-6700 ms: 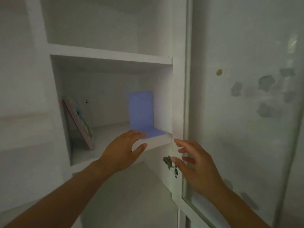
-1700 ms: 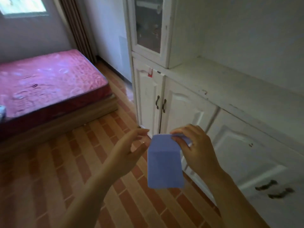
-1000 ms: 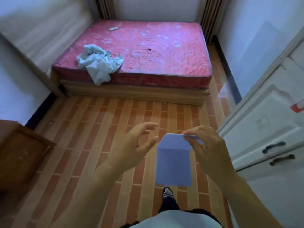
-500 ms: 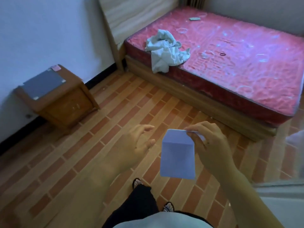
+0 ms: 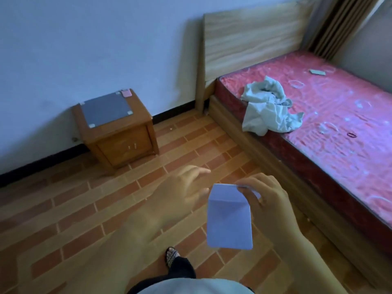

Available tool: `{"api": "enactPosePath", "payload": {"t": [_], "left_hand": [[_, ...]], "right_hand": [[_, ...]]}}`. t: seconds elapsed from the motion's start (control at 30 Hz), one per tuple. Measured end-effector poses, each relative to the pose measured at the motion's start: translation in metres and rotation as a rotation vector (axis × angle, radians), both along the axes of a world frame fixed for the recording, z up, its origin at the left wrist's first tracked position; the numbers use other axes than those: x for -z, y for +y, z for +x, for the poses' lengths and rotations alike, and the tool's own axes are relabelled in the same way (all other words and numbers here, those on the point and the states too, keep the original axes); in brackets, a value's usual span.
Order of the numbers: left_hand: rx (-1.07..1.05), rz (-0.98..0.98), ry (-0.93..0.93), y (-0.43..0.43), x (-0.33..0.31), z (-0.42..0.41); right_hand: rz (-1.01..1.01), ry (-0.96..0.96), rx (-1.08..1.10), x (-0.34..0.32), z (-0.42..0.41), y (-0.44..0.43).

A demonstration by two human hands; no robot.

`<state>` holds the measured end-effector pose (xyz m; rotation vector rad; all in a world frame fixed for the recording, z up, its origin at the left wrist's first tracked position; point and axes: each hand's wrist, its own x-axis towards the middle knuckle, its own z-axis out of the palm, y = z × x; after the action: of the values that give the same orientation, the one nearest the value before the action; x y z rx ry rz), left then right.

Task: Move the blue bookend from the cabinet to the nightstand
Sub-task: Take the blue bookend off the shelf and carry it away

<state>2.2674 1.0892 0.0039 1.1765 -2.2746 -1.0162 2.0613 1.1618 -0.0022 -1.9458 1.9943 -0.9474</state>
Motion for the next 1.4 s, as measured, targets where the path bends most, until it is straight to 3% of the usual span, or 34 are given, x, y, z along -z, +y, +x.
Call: {"api": "enactPosePath", "payload": {"t": [0.33, 0.63, 0.97, 1.4], "left_hand": [[-0.237, -0.089, -0.074, -0.114, -0.01, 0.079], [-0.447, -0.043, -0.161, -0.192, 0.003, 0.121], [-0.542, 0.015, -0.165, -0.369, 0.01, 0.118], [-0.693, 0.018, -0.103, -0.498, 0.013, 0.164]], "right_hand": [[-0.08, -0.031, -0.222, -0.026, 0.063, -0.169], [0.032, -0.066, -0.38, -0.006, 0.106, -0.304], [0.012, -0.084, -0.583, 0.009, 0.108, -0.492], [0.0, -0.018, -0.63, 0.014, 0.16, -0.675]]}}
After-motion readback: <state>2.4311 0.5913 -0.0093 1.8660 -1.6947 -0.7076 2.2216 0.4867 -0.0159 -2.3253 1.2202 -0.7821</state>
